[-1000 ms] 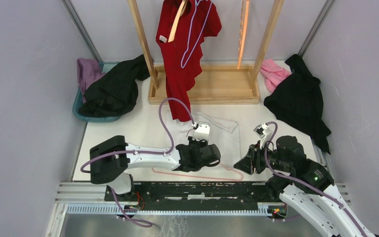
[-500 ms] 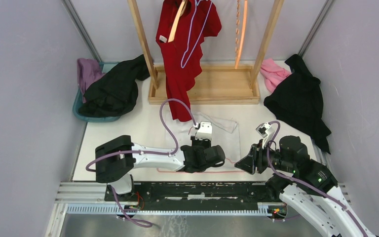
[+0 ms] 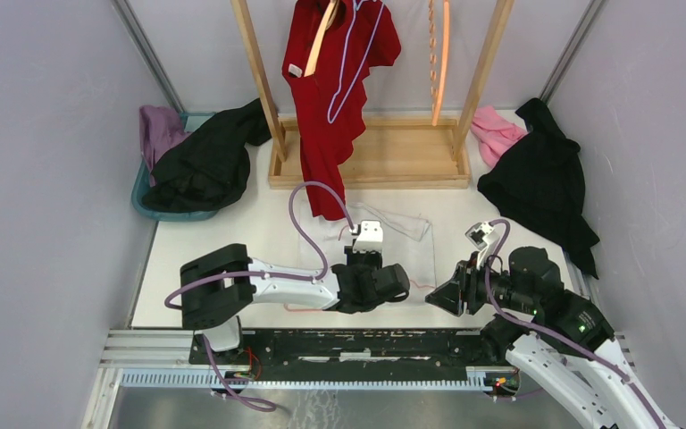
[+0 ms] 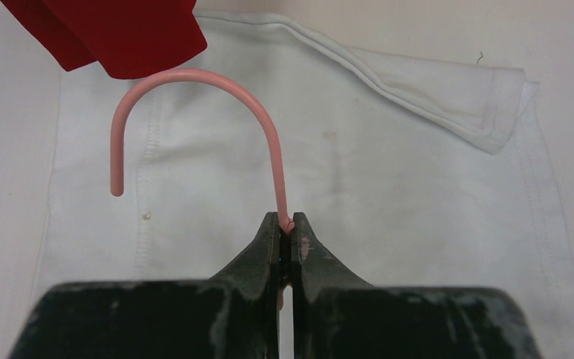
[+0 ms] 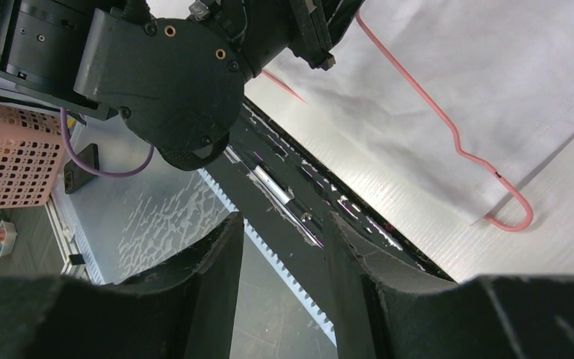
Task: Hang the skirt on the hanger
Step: Hang the skirt on the hanger.
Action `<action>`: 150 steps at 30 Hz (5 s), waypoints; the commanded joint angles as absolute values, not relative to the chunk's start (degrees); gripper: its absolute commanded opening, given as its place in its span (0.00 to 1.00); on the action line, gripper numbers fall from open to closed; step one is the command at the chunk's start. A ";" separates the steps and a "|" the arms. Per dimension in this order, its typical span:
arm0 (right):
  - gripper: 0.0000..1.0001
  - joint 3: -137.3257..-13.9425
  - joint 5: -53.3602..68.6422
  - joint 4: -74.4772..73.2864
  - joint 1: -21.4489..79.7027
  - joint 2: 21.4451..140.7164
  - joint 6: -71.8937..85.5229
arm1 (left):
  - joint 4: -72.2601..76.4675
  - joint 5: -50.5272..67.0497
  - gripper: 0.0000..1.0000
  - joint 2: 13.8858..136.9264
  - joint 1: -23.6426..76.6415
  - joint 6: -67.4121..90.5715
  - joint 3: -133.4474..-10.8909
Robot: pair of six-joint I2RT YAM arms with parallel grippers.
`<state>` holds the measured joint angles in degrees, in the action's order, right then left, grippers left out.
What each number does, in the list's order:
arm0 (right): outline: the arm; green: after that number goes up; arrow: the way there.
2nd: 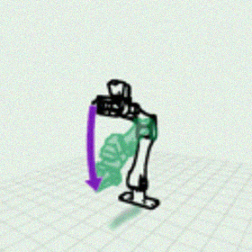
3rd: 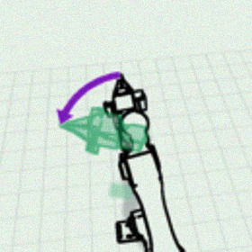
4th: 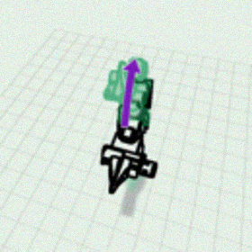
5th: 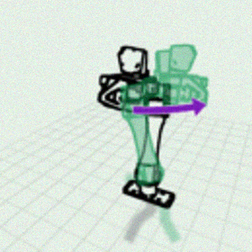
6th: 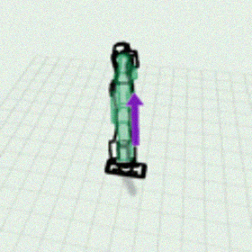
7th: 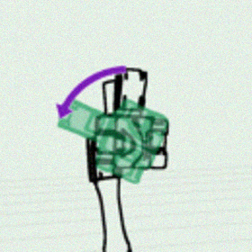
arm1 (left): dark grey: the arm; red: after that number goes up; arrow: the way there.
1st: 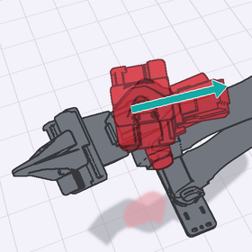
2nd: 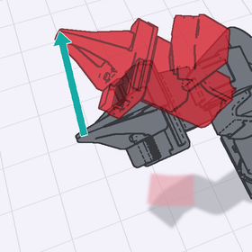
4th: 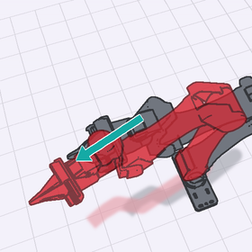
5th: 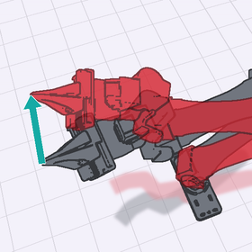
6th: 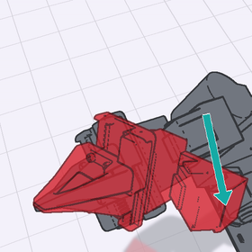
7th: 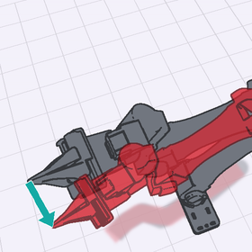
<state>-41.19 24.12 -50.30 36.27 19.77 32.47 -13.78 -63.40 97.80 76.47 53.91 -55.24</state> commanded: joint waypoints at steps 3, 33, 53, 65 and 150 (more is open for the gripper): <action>0.49 -43.35 24.27 -48.32 36.48 18.69 32.03 | -2.88 -66.26 0.03 96.98 74.97 47.49 -52.10; 0.48 -41.21 26.92 -45.78 36.47 19.79 33.43 | 30.83 -58.89 0.03 97.71 67.76 24.74 -42.04; 0.49 -36.36 22.25 -40.34 36.47 28.42 34.30 | 47.65 -51.85 0.03 102.60 61.92 12.32 -41.57; 0.49 -30.30 11.96 -29.57 38.13 37.23 38.71 | 53.46 -43.76 0.03 104.60 58.01 9.51 -41.95; 0.49 -62.90 -19.33 -49.48 59.64 38.16 26.78 | 15.33 -33.64 0.03 70.95 60.79 4.88 -58.14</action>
